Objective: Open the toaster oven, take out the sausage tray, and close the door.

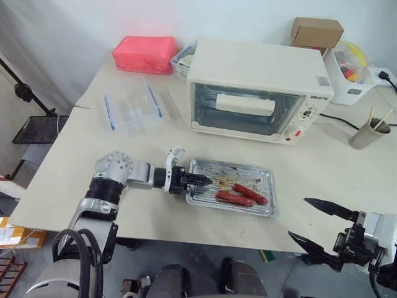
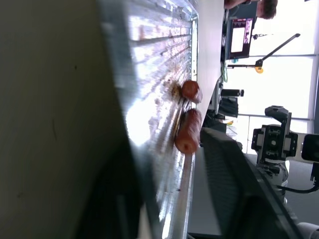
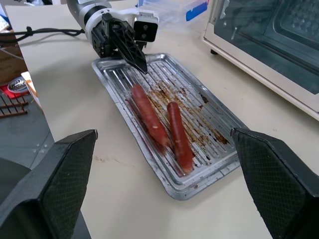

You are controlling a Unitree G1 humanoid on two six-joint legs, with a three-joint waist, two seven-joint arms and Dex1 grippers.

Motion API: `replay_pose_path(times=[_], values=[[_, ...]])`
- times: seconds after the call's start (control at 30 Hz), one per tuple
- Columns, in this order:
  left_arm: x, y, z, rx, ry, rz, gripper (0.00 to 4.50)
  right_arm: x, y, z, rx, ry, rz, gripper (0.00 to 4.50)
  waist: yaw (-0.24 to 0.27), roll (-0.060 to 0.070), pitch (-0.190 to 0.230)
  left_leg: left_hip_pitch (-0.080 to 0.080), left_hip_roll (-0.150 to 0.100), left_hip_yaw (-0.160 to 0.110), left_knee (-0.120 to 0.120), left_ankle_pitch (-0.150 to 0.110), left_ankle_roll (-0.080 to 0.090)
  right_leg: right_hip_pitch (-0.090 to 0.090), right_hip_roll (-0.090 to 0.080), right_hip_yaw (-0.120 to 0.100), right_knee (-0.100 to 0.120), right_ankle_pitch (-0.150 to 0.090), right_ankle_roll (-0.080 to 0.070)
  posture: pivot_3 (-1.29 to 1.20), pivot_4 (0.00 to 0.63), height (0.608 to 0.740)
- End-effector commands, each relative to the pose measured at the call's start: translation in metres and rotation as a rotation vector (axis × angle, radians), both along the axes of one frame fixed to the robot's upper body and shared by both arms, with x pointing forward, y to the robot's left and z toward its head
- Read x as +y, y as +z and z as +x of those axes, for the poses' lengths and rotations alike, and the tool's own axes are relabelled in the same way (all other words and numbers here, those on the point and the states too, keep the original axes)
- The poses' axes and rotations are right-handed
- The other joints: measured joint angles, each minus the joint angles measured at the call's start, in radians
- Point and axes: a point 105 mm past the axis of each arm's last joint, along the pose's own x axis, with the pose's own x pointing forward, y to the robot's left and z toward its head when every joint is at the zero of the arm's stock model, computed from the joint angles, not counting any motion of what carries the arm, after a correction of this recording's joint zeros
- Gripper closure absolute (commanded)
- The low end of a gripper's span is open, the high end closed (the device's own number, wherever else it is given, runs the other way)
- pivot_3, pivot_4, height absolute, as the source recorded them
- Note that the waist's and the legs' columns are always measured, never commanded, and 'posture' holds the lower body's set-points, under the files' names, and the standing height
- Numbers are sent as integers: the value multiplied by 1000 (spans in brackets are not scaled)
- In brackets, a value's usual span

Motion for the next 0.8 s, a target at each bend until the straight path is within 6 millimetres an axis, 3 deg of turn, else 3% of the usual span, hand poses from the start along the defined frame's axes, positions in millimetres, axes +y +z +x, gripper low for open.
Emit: replay_pose_path(times=[0.03,0.13,0.2,0.27,0.33,0.47,0.57,0.8], values=[[17,12,-4,-83,-11,13,1318,1,2,0,-16,7,-5,0,-5,0,0,0,0,0,0,1,2,0,0,0,0,0,0,0,150,740],[34,10,-10,-163,-5,69,335,1,1,1,-12,9,-7,0,-17,0,0,0,2,0,0,1,1,0,-2,0,0,-1,-1,0,150,740],[59,8,-16,-290,12,140,20,0,1,3,-10,14,-11,0,-28,0,0,1,3,-1,0,0,1,0,-5,0,0,-1,-2,0,150,740],[77,14,-18,-422,44,150,20,-2,2,5,-13,18,-15,0,-46,0,0,2,5,0,-1,-2,-5,0,-4,0,1,-2,-4,0,150,740],[96,27,-18,-738,79,164,20,-3,5,7,-26,18,-18,0,-50,2,1,3,5,-1,-3,-1,-7,0,-3,-1,1,-3,-6,0,150,740],[129,36,-47,-1157,22,203,20,-2,10,12,-47,48,-16,0,-47,4,2,1,6,0,-4,-2,-11,-5,-6,-1,0,-5,-9,0,150,740],[142,23,-63,-1170,-93,261,20,-2,13,16,-43,79,-17,0,-36,3,2,0,5,0,-5,-2,-11,-6,-8,-2,0,-5,-9,0,150,740],[142,30,-57,-1352,-53,283,20,3,14,28,-16,174,-25,0,-20,5,3,-1,0,-1,-5,-4,-2,-6,-15,-3,-1,-3,-6,0,150,740]])
